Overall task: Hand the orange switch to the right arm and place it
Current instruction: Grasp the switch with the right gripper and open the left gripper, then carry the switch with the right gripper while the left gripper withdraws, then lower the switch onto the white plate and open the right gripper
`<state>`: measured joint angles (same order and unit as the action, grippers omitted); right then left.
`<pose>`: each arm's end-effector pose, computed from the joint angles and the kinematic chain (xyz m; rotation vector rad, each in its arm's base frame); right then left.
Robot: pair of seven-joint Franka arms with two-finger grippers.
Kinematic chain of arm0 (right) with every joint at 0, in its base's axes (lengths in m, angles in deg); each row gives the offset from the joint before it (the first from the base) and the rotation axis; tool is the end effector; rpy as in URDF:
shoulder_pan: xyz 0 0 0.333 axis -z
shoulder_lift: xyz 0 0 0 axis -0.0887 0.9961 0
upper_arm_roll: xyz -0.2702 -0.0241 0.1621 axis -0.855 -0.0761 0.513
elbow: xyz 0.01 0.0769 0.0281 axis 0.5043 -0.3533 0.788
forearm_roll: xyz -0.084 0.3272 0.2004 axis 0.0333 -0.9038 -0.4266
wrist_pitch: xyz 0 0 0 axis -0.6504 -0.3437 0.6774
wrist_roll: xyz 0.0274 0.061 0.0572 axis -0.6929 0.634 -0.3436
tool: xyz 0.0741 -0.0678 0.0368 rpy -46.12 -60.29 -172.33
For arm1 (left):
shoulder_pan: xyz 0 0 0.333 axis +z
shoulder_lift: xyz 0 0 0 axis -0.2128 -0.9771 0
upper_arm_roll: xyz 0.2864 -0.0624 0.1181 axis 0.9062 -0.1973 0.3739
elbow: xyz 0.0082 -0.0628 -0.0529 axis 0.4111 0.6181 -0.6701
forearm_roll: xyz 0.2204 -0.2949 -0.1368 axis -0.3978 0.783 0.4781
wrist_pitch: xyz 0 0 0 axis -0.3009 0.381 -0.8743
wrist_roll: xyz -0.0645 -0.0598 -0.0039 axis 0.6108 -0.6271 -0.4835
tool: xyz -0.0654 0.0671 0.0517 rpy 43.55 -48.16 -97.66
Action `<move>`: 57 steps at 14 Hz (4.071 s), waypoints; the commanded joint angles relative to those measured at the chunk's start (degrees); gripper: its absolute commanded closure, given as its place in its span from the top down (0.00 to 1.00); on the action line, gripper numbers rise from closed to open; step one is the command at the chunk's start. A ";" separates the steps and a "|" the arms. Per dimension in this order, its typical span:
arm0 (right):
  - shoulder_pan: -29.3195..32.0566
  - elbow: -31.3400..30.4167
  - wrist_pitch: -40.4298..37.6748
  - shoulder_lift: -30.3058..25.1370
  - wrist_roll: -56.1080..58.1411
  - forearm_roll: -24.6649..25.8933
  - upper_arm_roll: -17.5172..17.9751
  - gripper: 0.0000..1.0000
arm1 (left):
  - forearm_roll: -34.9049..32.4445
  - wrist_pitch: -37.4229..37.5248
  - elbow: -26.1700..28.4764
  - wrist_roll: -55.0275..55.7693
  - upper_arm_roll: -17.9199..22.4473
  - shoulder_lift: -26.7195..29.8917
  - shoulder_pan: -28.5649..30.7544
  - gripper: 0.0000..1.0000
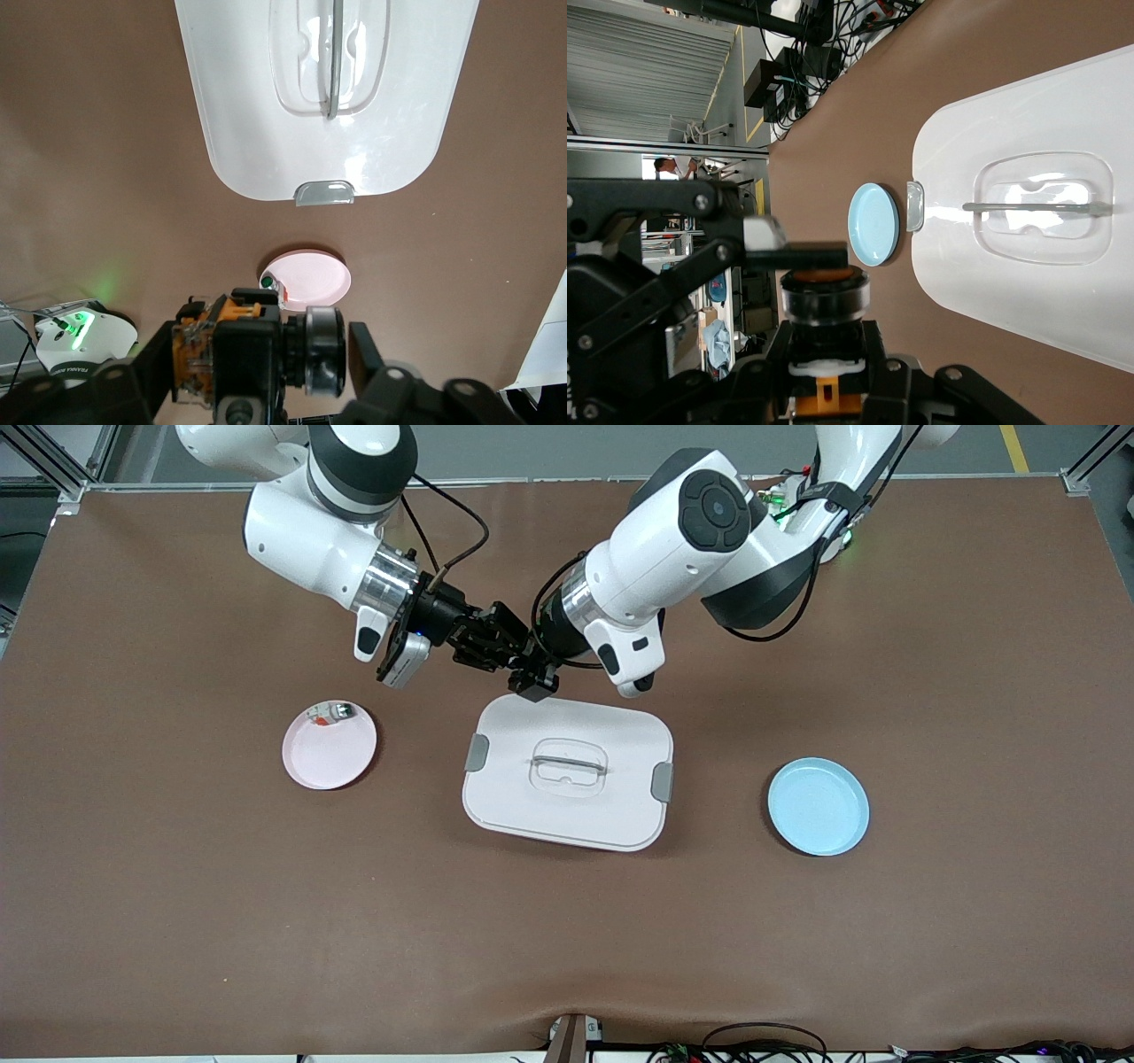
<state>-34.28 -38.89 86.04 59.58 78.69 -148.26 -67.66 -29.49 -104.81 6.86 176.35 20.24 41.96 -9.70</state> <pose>0.4698 0.3452 0.4717 -2.1089 0.2133 -0.2161 0.5161 -0.4940 0.5254 2.1063 1.6826 -0.5528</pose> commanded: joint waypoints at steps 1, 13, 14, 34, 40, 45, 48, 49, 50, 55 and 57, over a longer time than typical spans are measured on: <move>-0.80 1.36 0.00 0.52 1.17 -1.66 -0.29 0.00 | 0.43 1.06 -1.36 -0.17 0.36 -0.20 0.19 1.00; 5.52 4.43 -12.73 3.60 4.84 48.83 -0.91 0.00 | -8.18 9.31 -1.27 -22.01 1.85 4.80 6.59 1.00; 6.57 4.52 -15.27 3.60 7.64 53.23 -0.91 0.00 | -8.62 10.97 -1.19 -25.88 1.94 5.51 8.17 1.00; 18.62 -13.92 -21.90 -4.93 47.56 77.80 -0.82 0.00 | -26.38 32.95 -0.75 -94.90 2.03 12.54 34.47 1.00; 24.24 -20.69 -11.27 -4.23 56.44 77.18 -0.82 0.00 | -25.41 35.86 -0.13 -104.13 1.59 16.05 37.46 1.00; 25.21 -23.25 -3.36 -0.37 60.22 77.18 -0.91 0.00 | -20.77 35.60 6.71 -106.85 14.36 23.43 26.87 1.00; 26.88 -23.25 0.59 3.05 64.26 77.18 -0.91 0.00 | -18.82 34.47 11.37 -109.59 19.25 27.47 23.57 1.00; 27.32 -23.25 2.44 4.46 65.93 77.18 -0.91 0.00 | -18.82 33.50 13.12 -109.50 19.25 28.62 23.57 1.00; 28.28 -23.25 4.28 5.87 67.94 77.18 -0.91 0.00 | -18.82 33.32 13.75 -109.59 19.25 29.24 23.57 1.00; 29.96 -23.34 7.02 8.60 70.34 77.18 -0.82 0.00 | -18.82 33.67 13.14 -109.77 19.17 29.16 23.92 1.00; 29.96 -23.25 8.68 10.53 70.34 77.18 -0.82 0.00 | -18.82 33.84 13.14 -109.85 19.08 28.98 23.84 1.00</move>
<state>-5.24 -62.36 92.72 68.49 148.24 -71.60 -69.25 -49.03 -70.27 18.90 67.66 38.73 69.98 14.54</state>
